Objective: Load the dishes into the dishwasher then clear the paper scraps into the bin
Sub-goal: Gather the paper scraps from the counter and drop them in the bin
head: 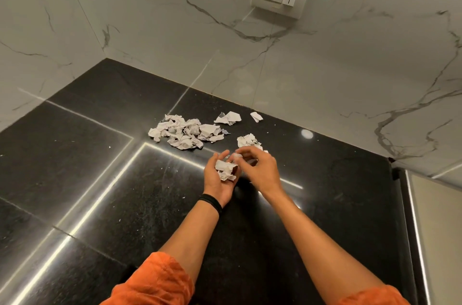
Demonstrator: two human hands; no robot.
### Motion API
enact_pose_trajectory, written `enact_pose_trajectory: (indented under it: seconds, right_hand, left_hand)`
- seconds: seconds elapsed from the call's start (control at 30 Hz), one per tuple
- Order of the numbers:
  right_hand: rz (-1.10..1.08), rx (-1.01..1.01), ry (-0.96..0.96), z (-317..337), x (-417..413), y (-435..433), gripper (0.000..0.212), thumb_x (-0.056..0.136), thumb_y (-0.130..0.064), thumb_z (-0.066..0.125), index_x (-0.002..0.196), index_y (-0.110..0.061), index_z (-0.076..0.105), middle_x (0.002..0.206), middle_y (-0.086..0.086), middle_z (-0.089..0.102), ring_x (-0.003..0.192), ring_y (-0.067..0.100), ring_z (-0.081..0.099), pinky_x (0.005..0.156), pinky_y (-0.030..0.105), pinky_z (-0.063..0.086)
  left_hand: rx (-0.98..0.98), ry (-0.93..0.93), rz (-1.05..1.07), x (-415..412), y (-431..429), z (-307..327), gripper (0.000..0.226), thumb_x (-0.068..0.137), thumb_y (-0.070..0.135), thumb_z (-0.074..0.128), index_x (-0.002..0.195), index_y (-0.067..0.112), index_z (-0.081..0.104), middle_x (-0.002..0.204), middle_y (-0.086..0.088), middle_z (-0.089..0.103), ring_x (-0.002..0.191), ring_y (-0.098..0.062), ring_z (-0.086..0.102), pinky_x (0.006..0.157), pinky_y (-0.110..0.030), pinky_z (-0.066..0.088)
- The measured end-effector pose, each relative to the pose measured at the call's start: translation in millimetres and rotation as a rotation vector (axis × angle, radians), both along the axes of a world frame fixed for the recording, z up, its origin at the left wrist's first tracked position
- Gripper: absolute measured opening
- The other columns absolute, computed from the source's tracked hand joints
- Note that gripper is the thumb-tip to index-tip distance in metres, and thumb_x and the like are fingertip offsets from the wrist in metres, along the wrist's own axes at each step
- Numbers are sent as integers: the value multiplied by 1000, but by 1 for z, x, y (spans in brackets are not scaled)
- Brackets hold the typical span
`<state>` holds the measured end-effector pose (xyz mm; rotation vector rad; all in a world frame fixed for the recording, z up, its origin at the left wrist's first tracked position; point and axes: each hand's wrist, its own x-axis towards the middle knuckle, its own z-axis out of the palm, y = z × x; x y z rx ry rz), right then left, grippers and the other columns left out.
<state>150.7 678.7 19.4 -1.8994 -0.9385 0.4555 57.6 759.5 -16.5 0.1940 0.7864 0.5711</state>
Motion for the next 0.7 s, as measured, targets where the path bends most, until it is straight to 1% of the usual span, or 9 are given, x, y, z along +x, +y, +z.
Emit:
enact_pose_trajectory:
  seconds: [0.07, 0.1, 0.2, 0.27, 0.33, 0.4, 0.5, 0.6, 0.7]
  right_hand:
    - [124, -41, -46, 4, -5, 6, 13, 88, -31, 74, 100, -34, 77, 91, -18, 73, 89, 2, 66, 75, 16, 48]
    - [134, -30, -39, 3, -5, 8, 12, 90, -31, 72, 100, -33, 78, 92, -18, 74, 91, 2, 67, 78, 18, 50]
    - [-48, 29, 17, -1, 4, 15, 16, 95, -18, 66, 104, -24, 77, 99, -14, 75, 94, 0, 67, 85, 23, 53]
    - [-61, -109, -113, -6, 17, 22, 25, 95, -10, 63, 115, -20, 74, 113, -8, 73, 102, 5, 66, 95, 29, 51]
    - [126, -306, -316, -13, 26, 29, 34, 94, -6, 61, 125, -15, 69, 125, 1, 69, 116, 18, 61, 104, 34, 45]
    - [315, -409, -491, -22, 27, 33, 34, 92, -5, 59, 123, -14, 68, 122, 6, 67, 116, 28, 58, 101, 37, 44]
    - [357, -379, -659, -36, 18, 23, 24, 93, -9, 58, 113, -13, 70, 115, 5, 65, 107, 27, 56, 90, 37, 48]
    - [352, -327, -745, -44, 13, 5, 15, 88, -7, 63, 100, -14, 71, 103, 4, 67, 97, 26, 59, 82, 36, 50]
    - [343, -307, -720, -45, 9, -19, 14, 84, -5, 68, 94, -15, 71, 96, 2, 68, 89, 25, 60, 78, 38, 53]
  left_hand:
    - [-7, -11, -31, 2, -2, 2, 41, 101, 40, 48, 125, 10, 63, 119, -17, 70, 103, -30, 70, 87, -41, 55]
    - [-19, -27, -31, 2, -3, 4, 41, 101, 40, 48, 123, 10, 64, 118, -17, 70, 103, -30, 70, 89, -41, 54]
    - [-63, -64, 4, 0, 1, 6, 44, 101, 36, 47, 130, 5, 60, 130, -18, 65, 115, -31, 65, 106, -41, 47]
    - [-82, -63, 40, -4, 7, 4, 43, 102, 34, 48, 130, 4, 61, 131, -20, 64, 117, -32, 64, 111, -44, 44]
    - [-88, -50, 61, -9, 12, 0, 45, 102, 35, 48, 132, 3, 60, 131, -20, 64, 119, -33, 63, 110, -46, 44]
    - [-92, -37, 75, -11, 16, -3, 49, 102, 37, 47, 135, 3, 58, 132, -20, 63, 120, -33, 63, 106, -45, 47]
    - [-79, -37, 79, -12, 21, -4, 50, 103, 40, 46, 137, 4, 57, 135, -19, 62, 119, -32, 63, 100, -45, 50]
    - [-64, -40, 84, -13, 23, -5, 50, 103, 41, 47, 136, 5, 57, 136, -19, 61, 120, -31, 62, 100, -44, 51]
    - [-66, -18, 75, -11, 20, -8, 48, 102, 40, 48, 135, 6, 58, 137, -17, 60, 120, -30, 62, 102, -43, 49]
